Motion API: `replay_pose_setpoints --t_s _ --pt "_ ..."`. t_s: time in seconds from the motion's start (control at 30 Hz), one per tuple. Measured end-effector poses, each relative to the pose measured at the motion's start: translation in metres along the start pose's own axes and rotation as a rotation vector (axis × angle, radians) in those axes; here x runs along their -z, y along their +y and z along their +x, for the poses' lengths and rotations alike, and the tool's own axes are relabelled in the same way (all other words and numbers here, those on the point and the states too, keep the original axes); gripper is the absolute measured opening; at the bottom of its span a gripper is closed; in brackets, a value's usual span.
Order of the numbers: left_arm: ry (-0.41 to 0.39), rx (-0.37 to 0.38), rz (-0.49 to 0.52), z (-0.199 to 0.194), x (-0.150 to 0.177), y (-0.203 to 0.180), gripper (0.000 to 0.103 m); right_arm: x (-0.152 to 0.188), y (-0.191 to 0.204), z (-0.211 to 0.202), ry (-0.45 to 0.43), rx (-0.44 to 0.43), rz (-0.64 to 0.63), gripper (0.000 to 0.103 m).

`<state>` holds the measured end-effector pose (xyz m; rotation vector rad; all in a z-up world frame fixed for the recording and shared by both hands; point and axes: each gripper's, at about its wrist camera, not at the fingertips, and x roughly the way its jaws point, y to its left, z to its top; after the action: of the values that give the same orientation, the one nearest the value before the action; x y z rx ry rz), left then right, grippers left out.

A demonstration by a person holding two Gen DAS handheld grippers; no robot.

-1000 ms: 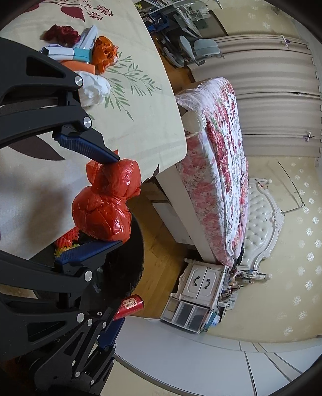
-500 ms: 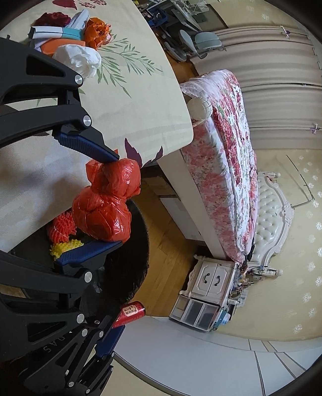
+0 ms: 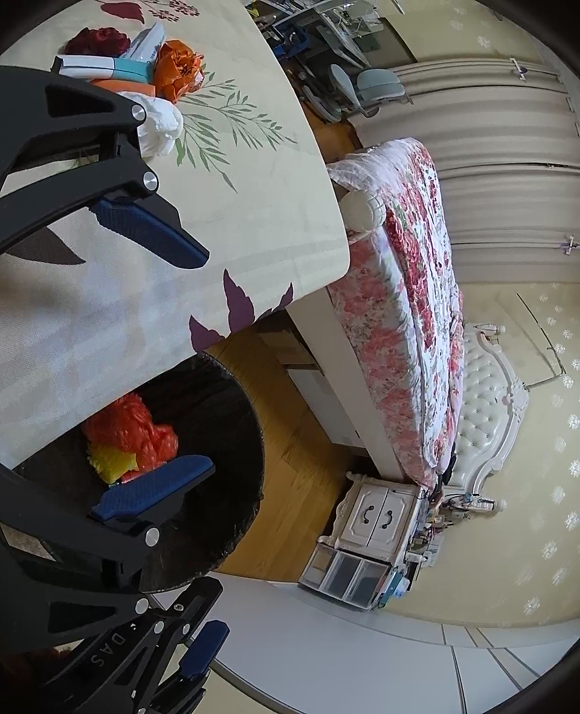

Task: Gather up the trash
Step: 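Open the left tool over the bin while the right tool releases the red can, then move both open tools back toward the remaining trash on the bed cover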

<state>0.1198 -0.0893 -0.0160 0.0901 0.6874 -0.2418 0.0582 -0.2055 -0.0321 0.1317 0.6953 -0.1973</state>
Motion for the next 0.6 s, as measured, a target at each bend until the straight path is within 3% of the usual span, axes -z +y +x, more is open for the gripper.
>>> replay_pose_setpoints --t_s 0.2,0.6 --pt "-0.013 -0.025 -0.008 -0.015 0.002 0.011 0.086 0.0 0.004 -0.007 -0.009 0.0 0.006 0.067" --pt "-0.016 -0.104 -0.073 -0.05 0.016 0.06 0.086 0.008 0.042 -0.018 0.001 -0.068 -0.034 0.068"
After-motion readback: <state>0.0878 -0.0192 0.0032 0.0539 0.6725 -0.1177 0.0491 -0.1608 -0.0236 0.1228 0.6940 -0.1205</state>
